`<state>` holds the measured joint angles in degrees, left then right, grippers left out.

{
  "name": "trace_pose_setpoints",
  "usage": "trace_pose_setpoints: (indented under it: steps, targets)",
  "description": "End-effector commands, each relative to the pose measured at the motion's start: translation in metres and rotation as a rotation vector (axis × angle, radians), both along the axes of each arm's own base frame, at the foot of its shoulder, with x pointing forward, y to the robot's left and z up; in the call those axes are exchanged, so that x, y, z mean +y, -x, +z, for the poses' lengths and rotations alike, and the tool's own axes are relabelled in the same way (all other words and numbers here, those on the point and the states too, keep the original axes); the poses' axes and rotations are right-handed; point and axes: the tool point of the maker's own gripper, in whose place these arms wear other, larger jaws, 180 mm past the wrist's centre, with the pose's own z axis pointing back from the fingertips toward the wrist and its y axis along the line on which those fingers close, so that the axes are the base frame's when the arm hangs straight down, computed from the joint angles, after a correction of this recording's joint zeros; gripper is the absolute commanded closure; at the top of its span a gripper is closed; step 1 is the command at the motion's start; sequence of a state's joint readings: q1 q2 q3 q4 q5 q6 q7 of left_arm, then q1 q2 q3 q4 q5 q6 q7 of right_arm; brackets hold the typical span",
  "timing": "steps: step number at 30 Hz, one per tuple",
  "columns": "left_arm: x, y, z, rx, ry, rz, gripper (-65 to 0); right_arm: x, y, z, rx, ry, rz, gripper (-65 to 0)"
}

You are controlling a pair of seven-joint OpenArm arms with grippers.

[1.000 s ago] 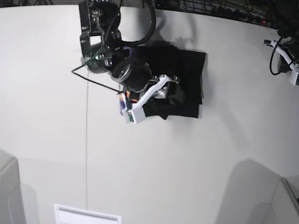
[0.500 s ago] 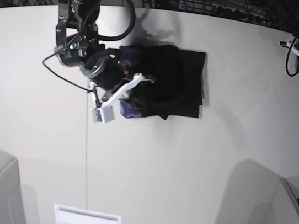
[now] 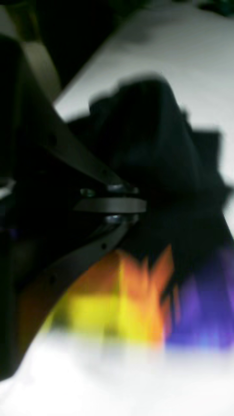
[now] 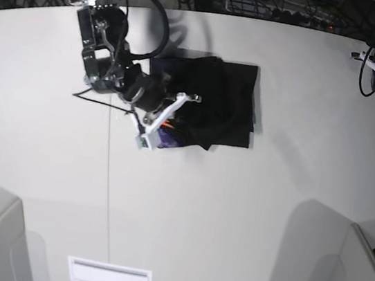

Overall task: Fold the T-shirt properly
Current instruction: 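Open the right gripper and withdraw it from the folded shirt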

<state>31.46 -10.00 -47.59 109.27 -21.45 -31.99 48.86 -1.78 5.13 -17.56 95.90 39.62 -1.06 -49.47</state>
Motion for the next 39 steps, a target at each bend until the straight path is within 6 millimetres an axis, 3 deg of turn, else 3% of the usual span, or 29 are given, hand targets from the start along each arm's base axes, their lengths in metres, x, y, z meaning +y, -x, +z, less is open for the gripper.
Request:
trace_pose_setpoints:
  steps: [1,5,9,11,15,21,25,28,30,33,36,37,39]
  targets:
    - [0.004,-0.004,0.009,-0.025,-0.018,-0.014,0.0,0.01,-0.011,0.015,-0.047,-0.035,0.007,0.0]
    - [0.004,-0.004,0.009,-0.025,-0.018,-0.014,0.0,0.046,-0.011,0.028,-0.056,-0.088,0.058,0.0]
    - [0.004,-0.005,0.009,-0.029,-0.018,-0.014,0.0,0.095,-0.003,0.069,-0.145,-0.159,0.178,0.0]
    - [0.005,-0.005,0.01,-0.03,-0.02,-0.01,0.0,0.104,0.002,0.087,-0.184,-0.18,0.197,0.0]
    - [0.006,-0.004,0.01,-0.027,-0.022,-0.01,0.0,0.079,0.0,0.09,-0.175,-0.134,0.115,0.0]
    - [0.005,-0.005,0.01,-0.03,-0.022,-0.011,0.0,0.02,0.012,0.043,-0.085,0.027,0.052,0.0]
    - [0.001,-0.007,0.01,-0.034,-0.014,-0.02,0.0,0.023,0.037,0.023,-0.014,0.036,0.079,0.0]
    - [-0.022,-0.02,0.006,-0.065,0.057,-0.066,0.0,0.048,0.062,0.019,-0.005,0.036,0.188,0.0]
    - [-0.044,-0.031,0.009,-0.124,0.167,-0.09,0.0,0.051,0.065,0.021,-0.013,0.033,0.202,0.0]
    - [-0.081,-0.048,0.022,-0.235,0.372,-0.126,0.0,0.028,0.044,0.035,-0.044,0.014,0.098,0.0]
    - [-0.12,-0.06,0.034,-0.309,0.567,-0.174,0.0,-0.013,0.027,0.053,-0.086,-0.006,-0.063,0.0]
    - [-0.131,-0.063,0.036,-0.316,0.606,-0.191,-8.1,-0.026,0.024,0.054,-0.088,-0.002,-0.107,0.0]
    - [-0.154,-0.072,0.037,-0.324,0.659,-0.241,-31.1,-0.051,0.018,0.053,-0.107,0.013,-0.16,0.0]
